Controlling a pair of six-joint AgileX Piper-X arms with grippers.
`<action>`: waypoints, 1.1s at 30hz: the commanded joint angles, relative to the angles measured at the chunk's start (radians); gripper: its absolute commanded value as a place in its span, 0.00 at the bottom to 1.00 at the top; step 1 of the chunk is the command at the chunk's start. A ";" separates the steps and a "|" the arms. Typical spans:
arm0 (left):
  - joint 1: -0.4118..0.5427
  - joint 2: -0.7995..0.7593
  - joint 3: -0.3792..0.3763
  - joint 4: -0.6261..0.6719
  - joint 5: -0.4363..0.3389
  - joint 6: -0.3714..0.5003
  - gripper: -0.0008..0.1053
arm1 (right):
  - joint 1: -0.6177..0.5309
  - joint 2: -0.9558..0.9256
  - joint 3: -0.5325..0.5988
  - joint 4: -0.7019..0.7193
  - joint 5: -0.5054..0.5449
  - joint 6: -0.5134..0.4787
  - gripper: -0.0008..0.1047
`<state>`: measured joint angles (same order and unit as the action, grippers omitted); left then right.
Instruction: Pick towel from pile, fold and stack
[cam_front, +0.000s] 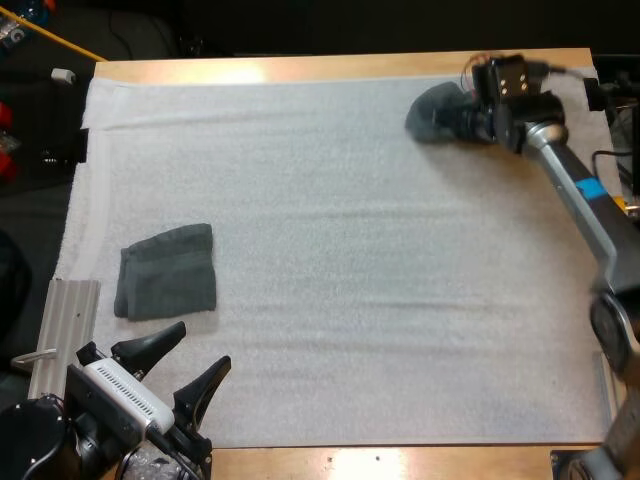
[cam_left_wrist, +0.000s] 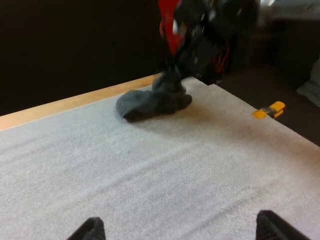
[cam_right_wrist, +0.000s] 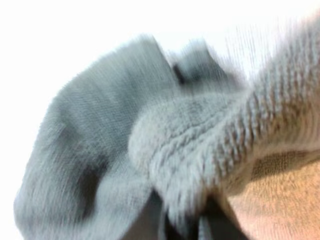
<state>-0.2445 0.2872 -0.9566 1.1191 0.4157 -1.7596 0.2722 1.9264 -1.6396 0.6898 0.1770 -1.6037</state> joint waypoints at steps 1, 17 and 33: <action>-0.005 0.003 -0.005 -0.002 0.005 -0.017 0.57 | 0.014 -0.057 -0.007 0.018 0.004 -0.037 0.01; -0.005 0.003 -0.005 -0.001 0.005 -0.017 0.57 | 0.212 -0.484 -0.007 0.181 0.004 -0.060 0.01; -0.005 0.003 -0.005 0.034 0.005 -0.017 0.57 | 0.549 -0.539 0.035 0.266 -0.069 -0.009 0.01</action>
<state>-0.2445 0.2872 -0.9566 1.1563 0.4157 -1.7665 0.8264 1.3912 -1.6131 0.9415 0.1075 -1.6010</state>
